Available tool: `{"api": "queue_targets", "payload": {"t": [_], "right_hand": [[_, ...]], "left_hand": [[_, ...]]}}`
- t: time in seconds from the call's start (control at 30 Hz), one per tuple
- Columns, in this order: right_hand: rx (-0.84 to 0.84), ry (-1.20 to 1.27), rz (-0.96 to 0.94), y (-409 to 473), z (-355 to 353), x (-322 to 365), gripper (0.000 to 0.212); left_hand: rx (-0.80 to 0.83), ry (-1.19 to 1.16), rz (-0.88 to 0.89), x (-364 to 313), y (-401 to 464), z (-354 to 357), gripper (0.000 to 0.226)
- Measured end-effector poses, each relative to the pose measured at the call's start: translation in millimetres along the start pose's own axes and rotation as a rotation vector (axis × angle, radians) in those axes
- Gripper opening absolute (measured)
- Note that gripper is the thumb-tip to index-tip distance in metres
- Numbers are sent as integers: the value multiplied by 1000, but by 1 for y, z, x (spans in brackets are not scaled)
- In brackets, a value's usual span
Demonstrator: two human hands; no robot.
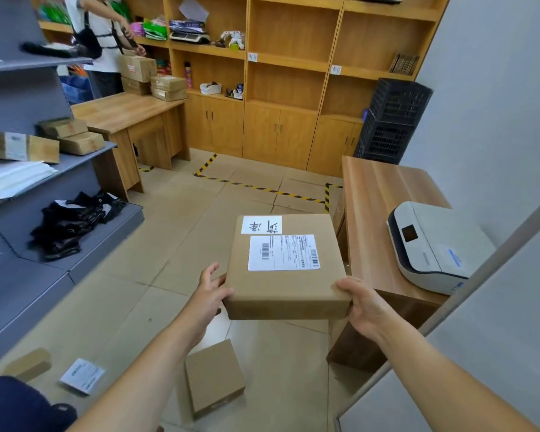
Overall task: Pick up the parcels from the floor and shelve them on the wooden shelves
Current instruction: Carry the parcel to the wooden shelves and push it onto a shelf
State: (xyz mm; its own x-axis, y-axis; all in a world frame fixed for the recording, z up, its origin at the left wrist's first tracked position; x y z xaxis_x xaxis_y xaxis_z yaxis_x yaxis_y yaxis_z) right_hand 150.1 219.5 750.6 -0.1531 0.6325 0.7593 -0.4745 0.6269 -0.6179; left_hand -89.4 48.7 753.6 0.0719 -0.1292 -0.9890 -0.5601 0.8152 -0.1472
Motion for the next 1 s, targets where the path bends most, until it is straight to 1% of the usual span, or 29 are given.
{"api": "queue_targets", "payload": {"t": [0.1, 0.2, 0.27, 0.37, 0.43, 0.5, 0.57, 0.67, 0.73, 0.8, 0.87, 0.93, 1.0], "right_hand": [[33, -61, 4, -3, -1, 5, 59], [52, -123, 8, -3, -2, 13, 74], [70, -163, -8, -5, 0, 23, 86], [50, -219, -74, -12, 4, 47, 95], [23, -275, -119, -17, 6, 65, 97], [22, -345, -137, -20, 10, 80, 103], [60, -438, -150, -25, 18, 92, 107], [121, -585, -163, -35, 30, 109, 109], [161, -656, -163, -40, 37, 119, 108], [185, -716, -163, -44, 44, 127, 107], [195, -754, -165, -46, 51, 133, 105], [199, -773, -168, -47, 57, 137, 105], [198, -789, -174, -48, 63, 141, 104]], "left_hand": [[15, -47, 53, -8, 3, 3, 68], [19, -72, 85, -14, 7, 1, 72], [47, -44, 93, -15, 10, 0, 78], [67, 129, 122, -21, 13, -4, 92], [-12, 306, 180, -34, 20, -15, 103], [-115, 486, 260, -55, 29, -30, 106], [-136, 614, 337, -77, 38, -41, 102], [-5, 674, 356, -92, 48, -50, 90], [132, 617, 300, -89, 49, -53, 83], [293, 542, 231, -82, 48, -51, 81], [398, 470, 169, -76, 43, -49, 90], [451, 411, 133, -72, 39, -49, 100], [497, 371, 112, -69, 36, -50, 103]]}}
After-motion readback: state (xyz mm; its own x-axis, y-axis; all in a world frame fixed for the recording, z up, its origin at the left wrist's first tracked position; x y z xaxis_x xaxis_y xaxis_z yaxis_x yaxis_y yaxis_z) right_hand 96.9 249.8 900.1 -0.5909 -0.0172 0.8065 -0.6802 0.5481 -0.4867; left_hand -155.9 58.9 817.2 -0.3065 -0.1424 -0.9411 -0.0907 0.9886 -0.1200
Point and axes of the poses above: each hand's wrist, its own y-axis towards the middle knuckle, its own z-axis out of the palm, x = y × z, the point moved 8 cm from there along y, towards the middle knuckle, and after that the axes turned 10 degrees about z, right-handed, at the moved point
